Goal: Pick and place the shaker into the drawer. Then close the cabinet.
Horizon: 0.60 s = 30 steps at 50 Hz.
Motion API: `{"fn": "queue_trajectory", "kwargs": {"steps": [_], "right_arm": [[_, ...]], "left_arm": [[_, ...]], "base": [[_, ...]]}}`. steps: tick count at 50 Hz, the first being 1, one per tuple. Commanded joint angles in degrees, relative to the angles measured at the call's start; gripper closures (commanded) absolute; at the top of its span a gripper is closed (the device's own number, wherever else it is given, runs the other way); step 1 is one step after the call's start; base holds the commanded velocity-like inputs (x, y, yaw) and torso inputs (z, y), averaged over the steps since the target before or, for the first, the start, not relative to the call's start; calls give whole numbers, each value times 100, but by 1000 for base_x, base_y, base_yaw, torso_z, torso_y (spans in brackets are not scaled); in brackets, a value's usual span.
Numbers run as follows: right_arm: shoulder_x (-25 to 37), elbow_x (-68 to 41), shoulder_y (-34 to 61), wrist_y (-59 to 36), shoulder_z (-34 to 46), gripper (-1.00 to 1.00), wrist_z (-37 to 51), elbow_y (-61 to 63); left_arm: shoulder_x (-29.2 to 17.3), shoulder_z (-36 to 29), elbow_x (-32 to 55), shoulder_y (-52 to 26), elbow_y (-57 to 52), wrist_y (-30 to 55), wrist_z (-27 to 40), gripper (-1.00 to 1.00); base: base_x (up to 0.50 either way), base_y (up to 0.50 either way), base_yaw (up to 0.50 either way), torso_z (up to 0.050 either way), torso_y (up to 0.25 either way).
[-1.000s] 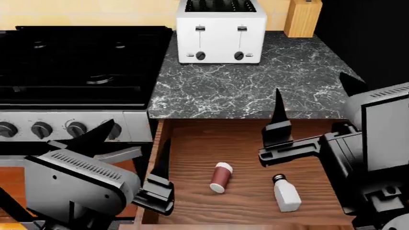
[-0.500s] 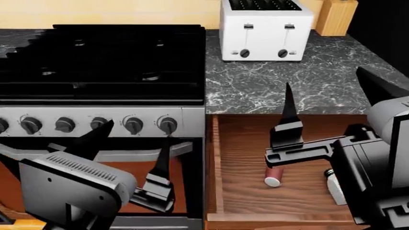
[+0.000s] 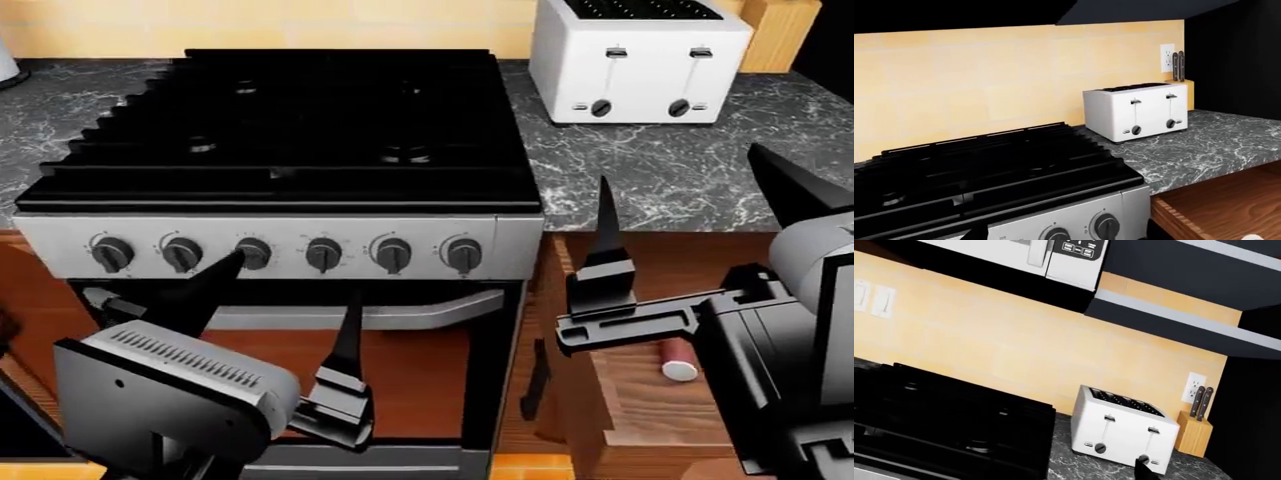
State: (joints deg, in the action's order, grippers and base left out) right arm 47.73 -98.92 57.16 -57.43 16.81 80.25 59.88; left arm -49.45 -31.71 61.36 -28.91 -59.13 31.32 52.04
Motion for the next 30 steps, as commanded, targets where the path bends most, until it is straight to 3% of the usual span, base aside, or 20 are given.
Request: {"fn": "queue_trajectory", "kwargs": {"steps": [1,30], "right_arm": [[-283,-271,-126,-473,-472,-100,115,-13],[-932,-709,-218,-1398,-1107,-100,400,-38]], "left_arm": [[-18,-167,-84,-40,-6,-78,20,-100],[-234,-520,-396,138,39,-502,-21,-100]], "base": [[-2,500,0,0,0],[-3,500,0,0,0]]}}
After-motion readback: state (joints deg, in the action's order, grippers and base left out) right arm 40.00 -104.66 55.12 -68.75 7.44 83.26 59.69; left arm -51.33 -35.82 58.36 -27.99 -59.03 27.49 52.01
